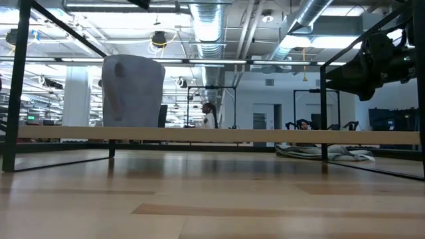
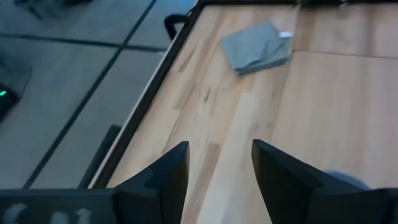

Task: Stack small to large cups/mugs on shelf
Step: Put the left purple mug on the shelf

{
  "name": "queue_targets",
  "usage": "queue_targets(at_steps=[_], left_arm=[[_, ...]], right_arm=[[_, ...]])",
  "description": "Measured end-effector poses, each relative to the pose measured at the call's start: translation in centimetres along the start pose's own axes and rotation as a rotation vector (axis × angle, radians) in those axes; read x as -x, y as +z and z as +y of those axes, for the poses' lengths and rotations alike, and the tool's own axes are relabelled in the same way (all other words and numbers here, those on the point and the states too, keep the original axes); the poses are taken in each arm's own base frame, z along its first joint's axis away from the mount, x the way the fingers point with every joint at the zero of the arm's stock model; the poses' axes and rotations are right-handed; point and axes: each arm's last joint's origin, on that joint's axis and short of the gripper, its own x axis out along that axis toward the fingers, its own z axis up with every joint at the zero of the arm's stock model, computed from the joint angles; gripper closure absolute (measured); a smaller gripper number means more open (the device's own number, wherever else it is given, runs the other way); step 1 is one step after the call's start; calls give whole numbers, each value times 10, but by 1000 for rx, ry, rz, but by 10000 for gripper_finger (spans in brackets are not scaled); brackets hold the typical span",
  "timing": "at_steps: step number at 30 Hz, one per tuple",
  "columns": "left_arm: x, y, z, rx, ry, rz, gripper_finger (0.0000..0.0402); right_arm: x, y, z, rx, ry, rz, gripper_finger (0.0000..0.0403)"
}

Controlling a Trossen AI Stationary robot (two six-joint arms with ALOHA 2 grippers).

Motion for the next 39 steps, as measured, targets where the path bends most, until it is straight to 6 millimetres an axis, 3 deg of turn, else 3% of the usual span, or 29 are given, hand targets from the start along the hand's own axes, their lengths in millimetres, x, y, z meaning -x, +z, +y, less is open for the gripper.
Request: queue_targets(at_steps=[9,13,19,39], left_arm=[[34,-51,-4,-48,-403,-15,235],[34,-73,-9,-80,-511,26,235],[27,-102,-14,-210,-541,143,235],[27,-108,-15,-236,-560,211,235]], right_arm=[[0,0,0,-1,0,0,172],[0,0,0,-1,0,-1,172],[0,0,0,-10,0,-3,172],[0,0,0,-9,0,-1,172]])
